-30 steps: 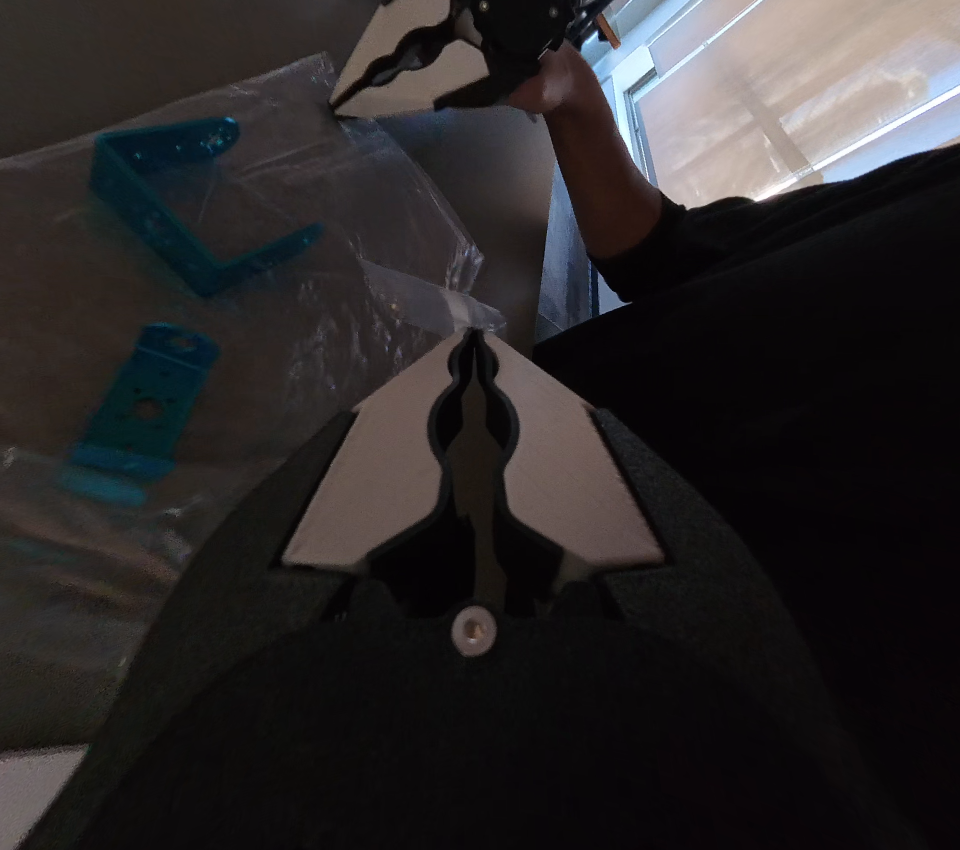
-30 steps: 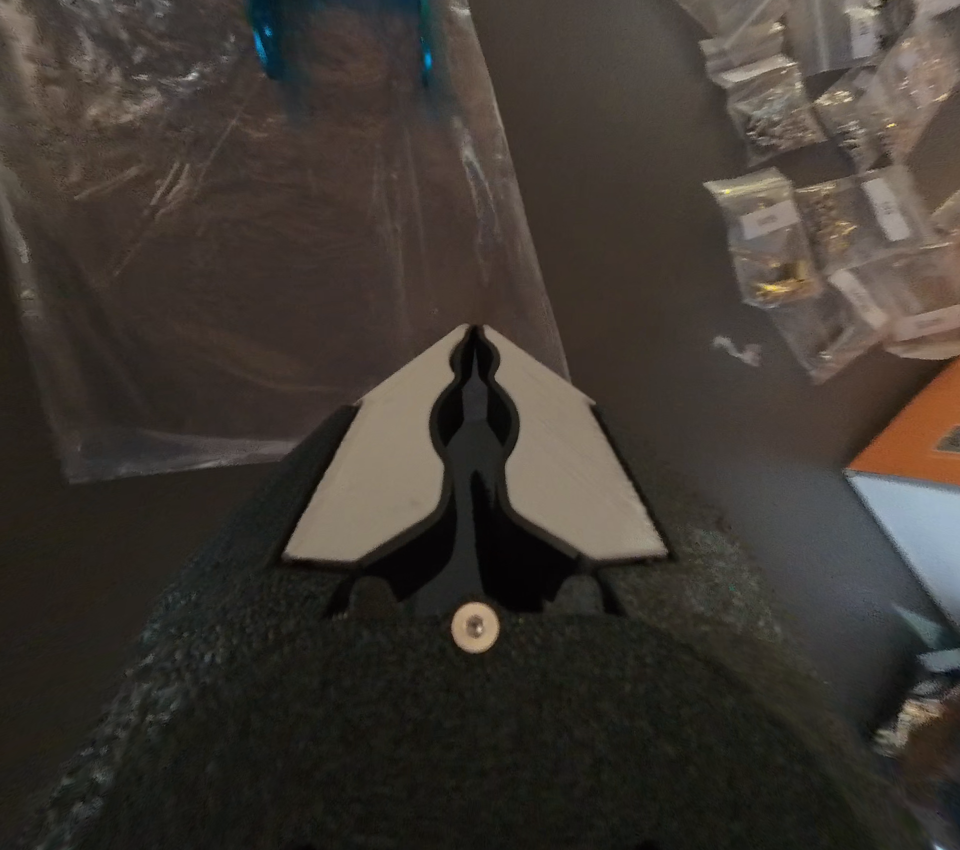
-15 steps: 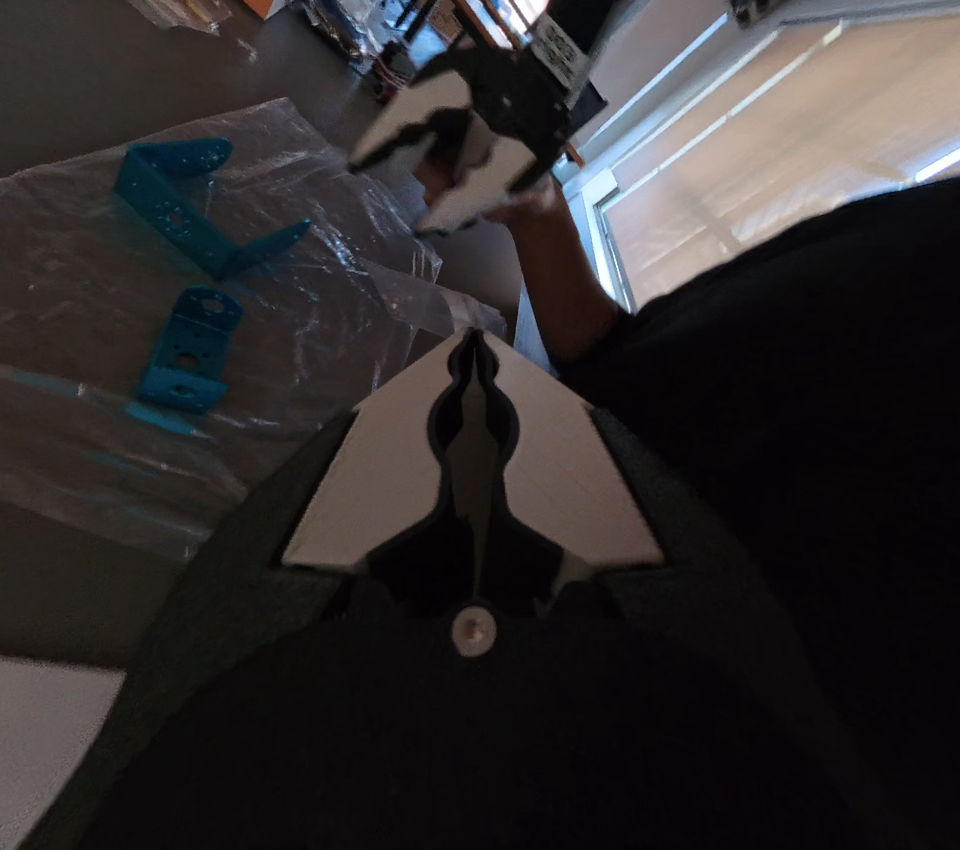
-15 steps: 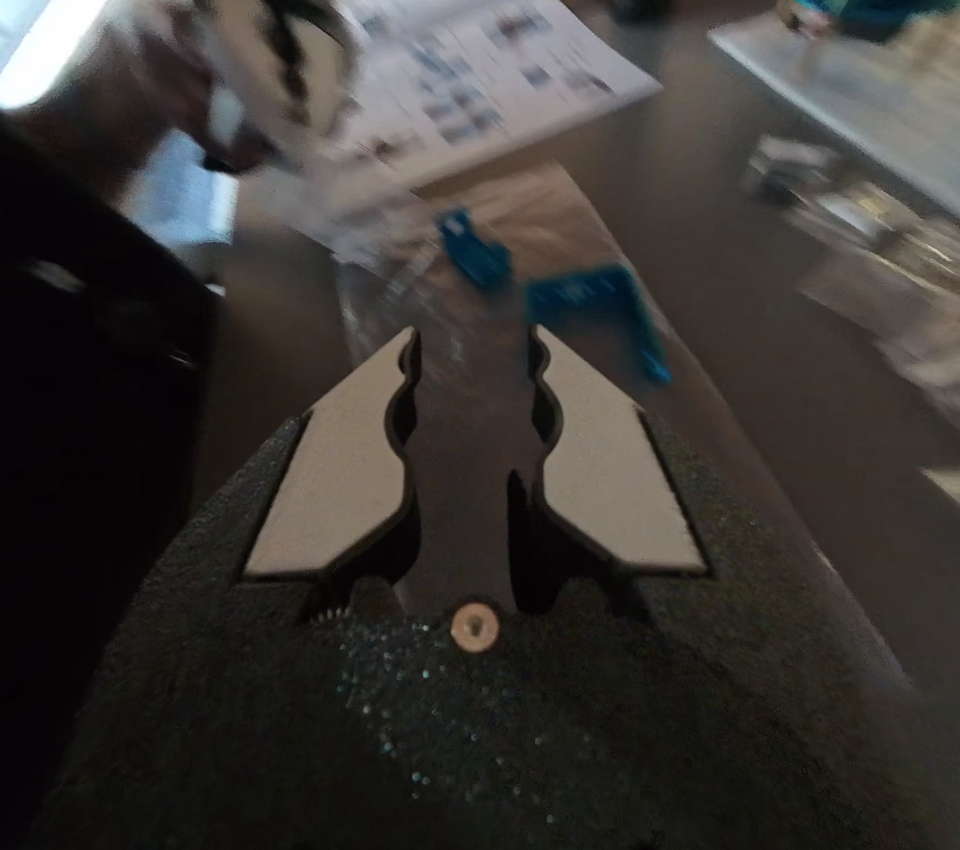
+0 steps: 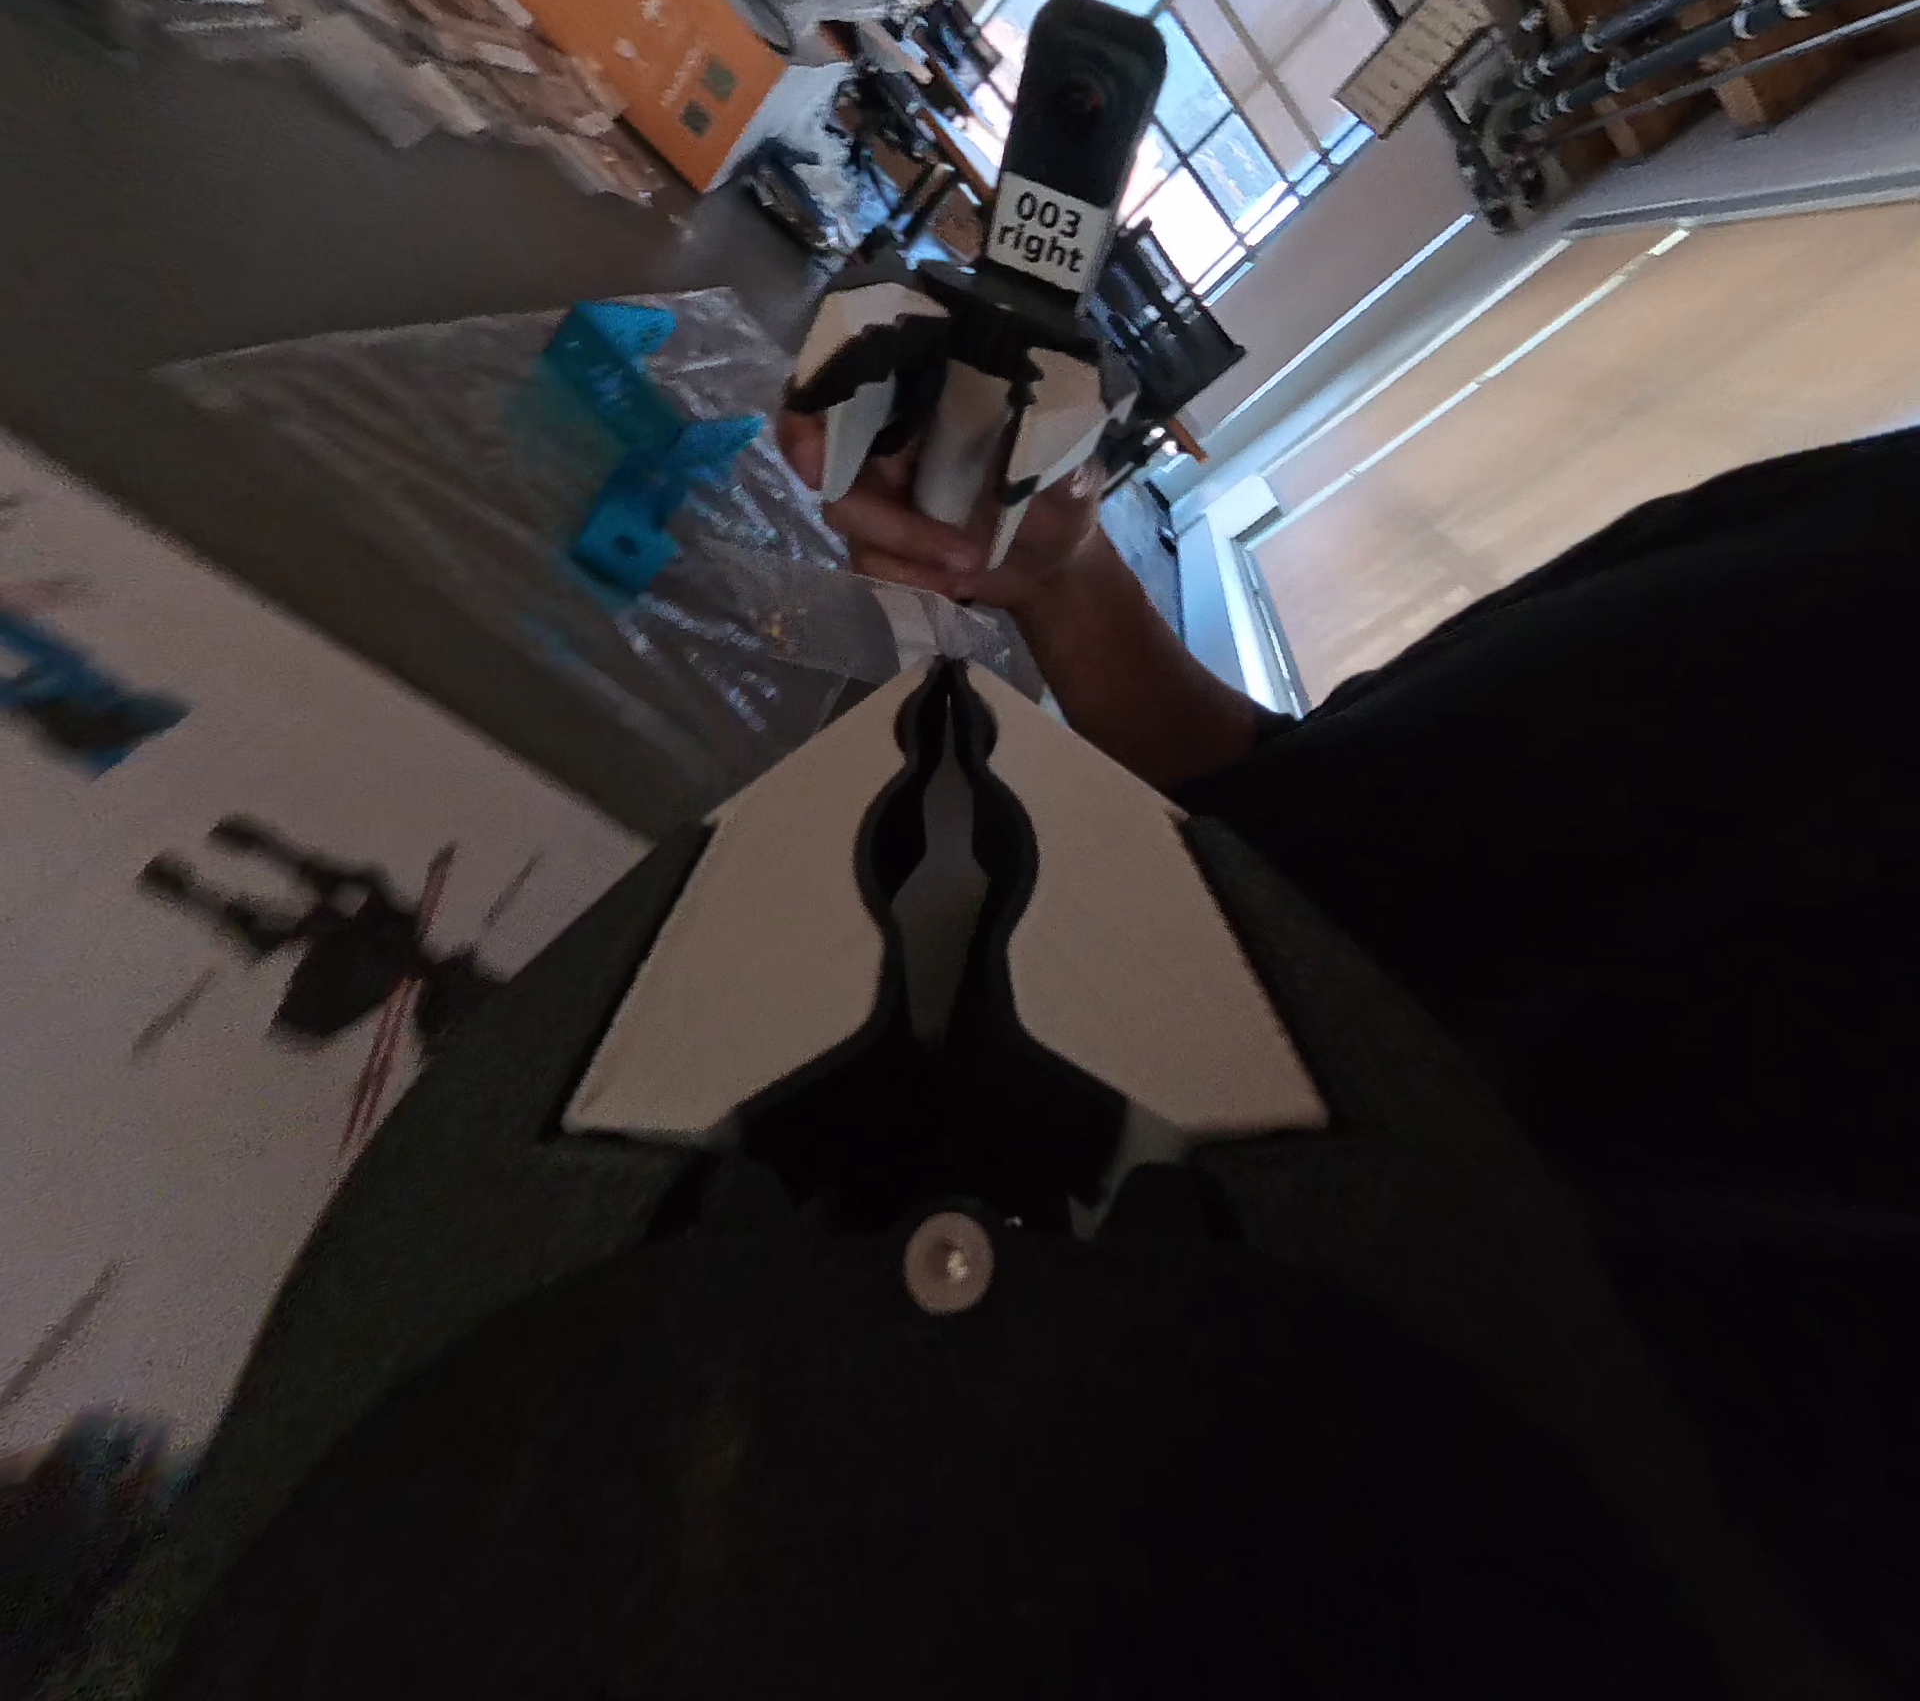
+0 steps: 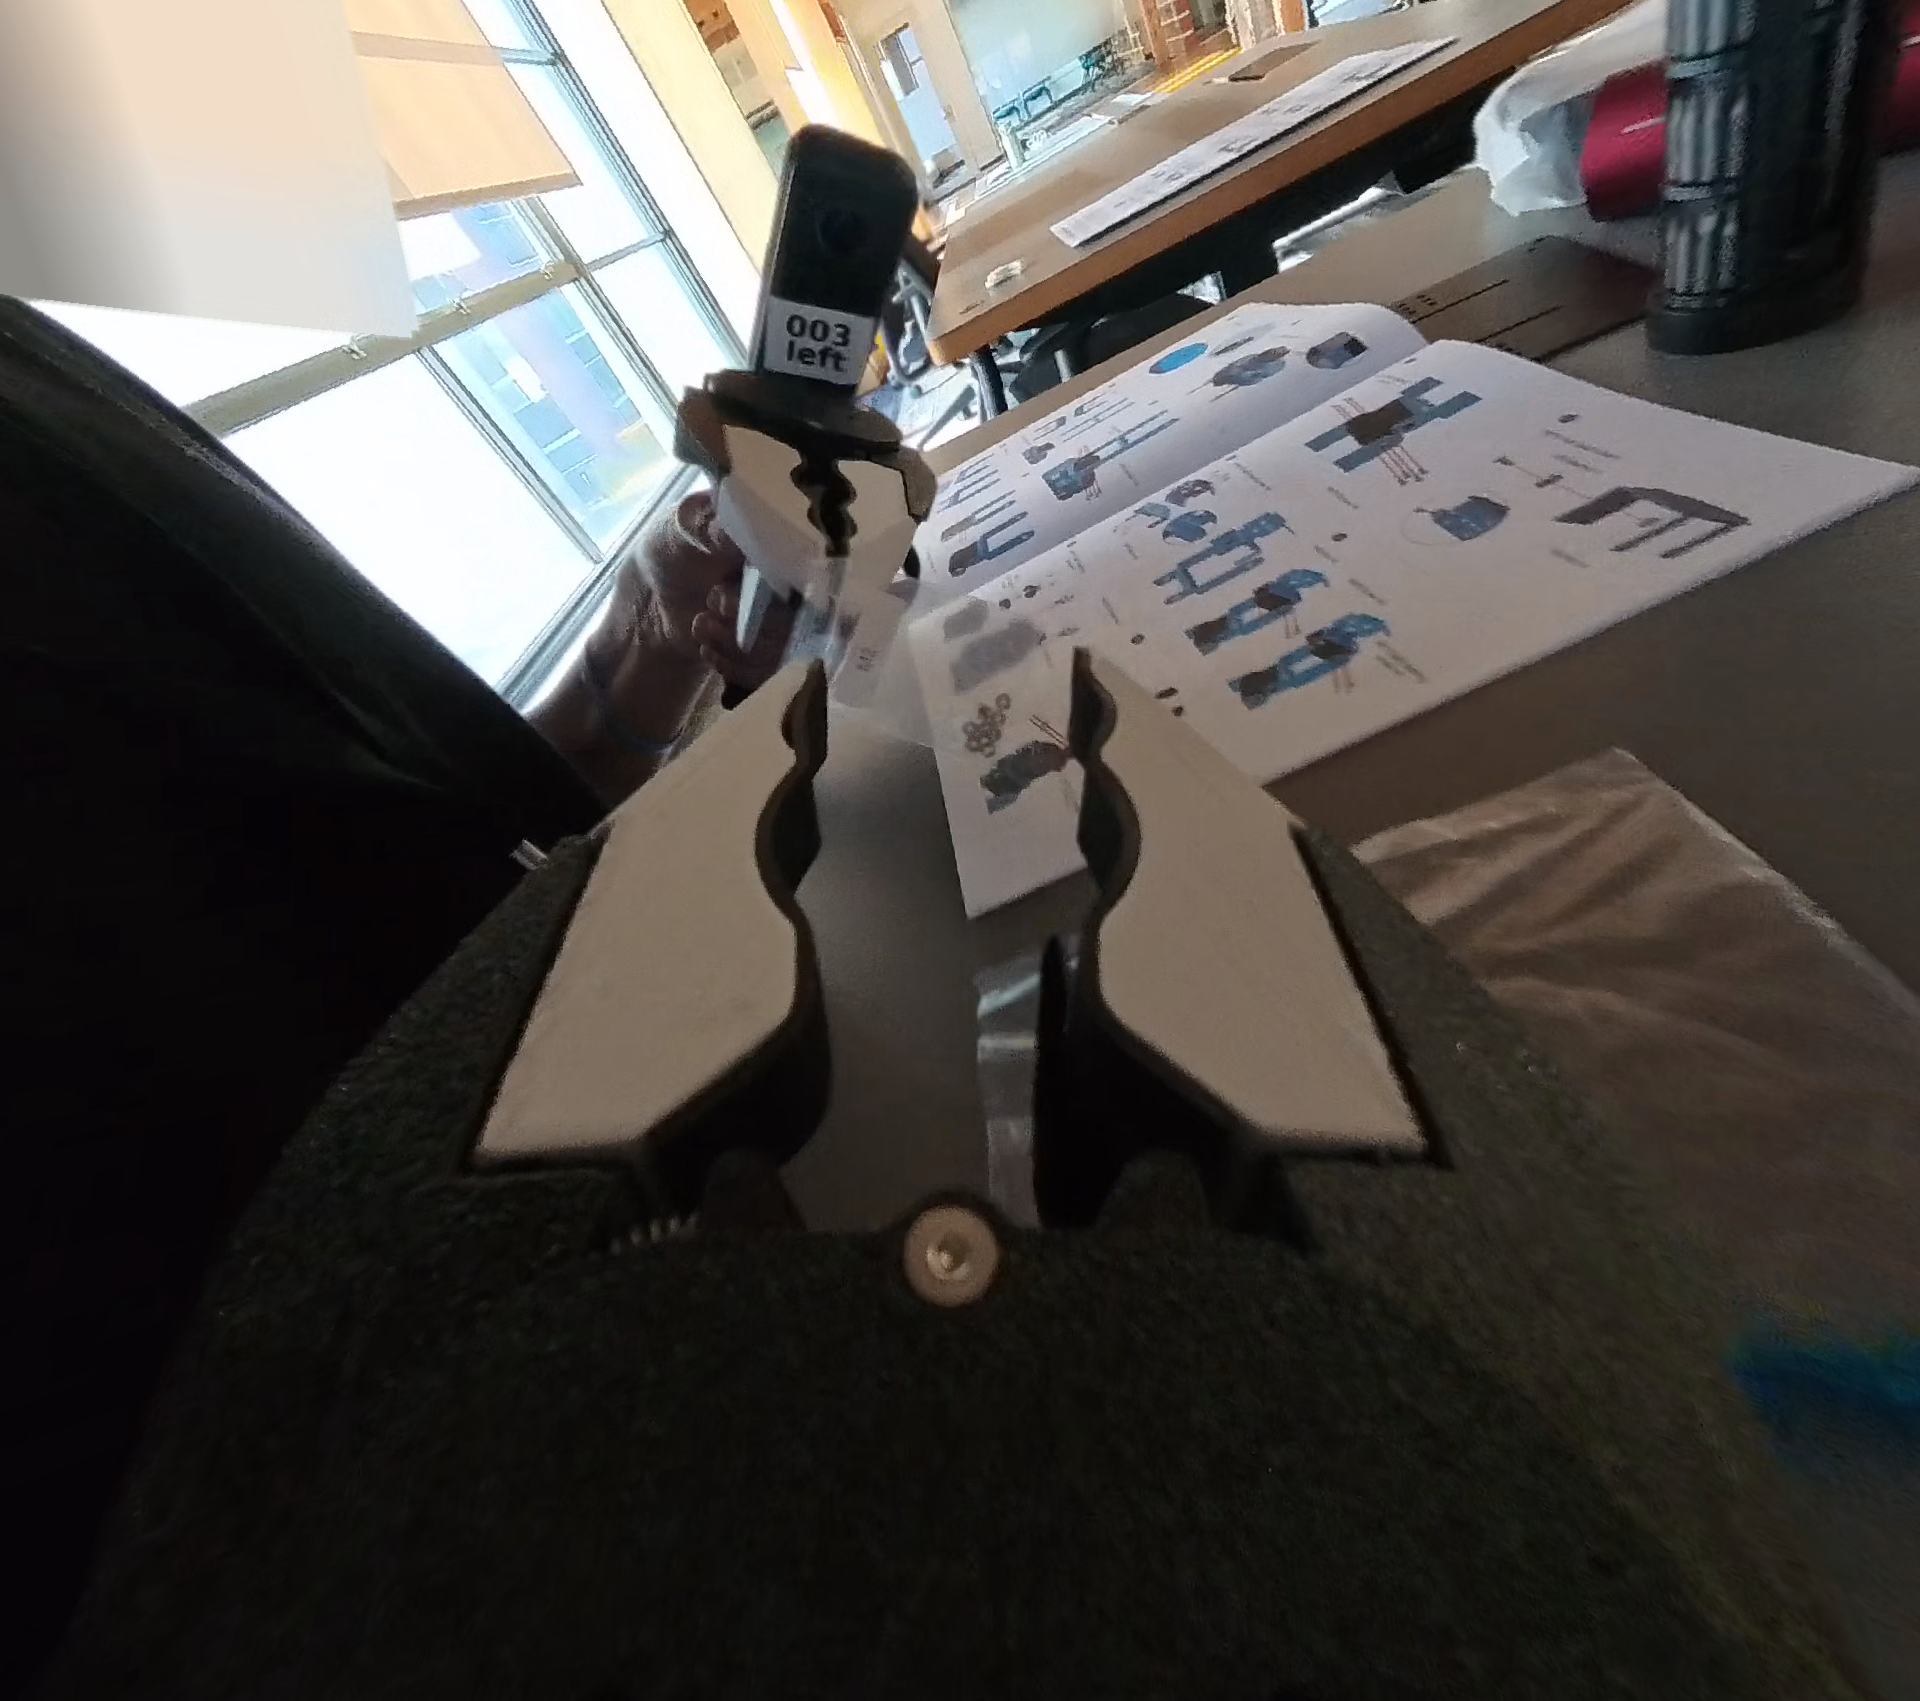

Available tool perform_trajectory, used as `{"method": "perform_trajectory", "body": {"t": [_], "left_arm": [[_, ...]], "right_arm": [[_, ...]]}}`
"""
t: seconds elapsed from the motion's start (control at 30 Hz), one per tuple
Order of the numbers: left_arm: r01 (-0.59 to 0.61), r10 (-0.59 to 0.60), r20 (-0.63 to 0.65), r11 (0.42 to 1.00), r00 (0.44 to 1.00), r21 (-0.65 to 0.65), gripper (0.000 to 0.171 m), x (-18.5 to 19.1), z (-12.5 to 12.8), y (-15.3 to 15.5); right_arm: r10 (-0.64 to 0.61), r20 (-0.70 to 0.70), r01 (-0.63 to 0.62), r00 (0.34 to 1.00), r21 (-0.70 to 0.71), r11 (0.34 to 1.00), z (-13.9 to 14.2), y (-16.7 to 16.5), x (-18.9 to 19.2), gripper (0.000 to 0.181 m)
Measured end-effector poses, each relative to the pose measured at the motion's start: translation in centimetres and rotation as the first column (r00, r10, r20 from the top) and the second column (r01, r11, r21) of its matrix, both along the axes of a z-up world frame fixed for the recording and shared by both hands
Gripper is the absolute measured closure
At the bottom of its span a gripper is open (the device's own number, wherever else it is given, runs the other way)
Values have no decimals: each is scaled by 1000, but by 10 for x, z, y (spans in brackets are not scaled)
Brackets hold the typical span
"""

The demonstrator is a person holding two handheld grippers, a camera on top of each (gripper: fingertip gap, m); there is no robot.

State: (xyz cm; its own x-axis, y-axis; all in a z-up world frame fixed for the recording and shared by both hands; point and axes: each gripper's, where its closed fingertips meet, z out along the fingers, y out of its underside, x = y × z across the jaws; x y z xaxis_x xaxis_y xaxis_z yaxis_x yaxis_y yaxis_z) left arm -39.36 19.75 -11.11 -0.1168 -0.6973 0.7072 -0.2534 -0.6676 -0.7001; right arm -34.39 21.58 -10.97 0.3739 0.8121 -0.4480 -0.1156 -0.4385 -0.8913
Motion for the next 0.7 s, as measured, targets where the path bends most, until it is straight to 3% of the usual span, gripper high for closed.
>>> {"method": "perform_trajectory", "body": {"t": [0.13,0.23,0.4,0.57,0.7], "left_arm": [[-176,177,-75,984,981,19,171,-58,-15,20],[-368,377,-117,925,919,92,171,-123,-15,35],[-653,686,-211,728,697,209,171,-249,-14,47],[-757,842,-294,536,452,374,171,-343,-11,40],[-773,854,-288,517,434,367,171,-360,-10,36]], "right_arm": [[53,-1,-53,999,-15,998,-2,1,-42,138],[101,36,-100,994,-24,995,-7,-1,-65,141],[154,62,-153,986,-32,988,-5,4,-89,143],[192,85,-189,978,-49,981,-8,10,-105,144],[206,88,-202,975,-51,978,-9,9,-113,144]]}}
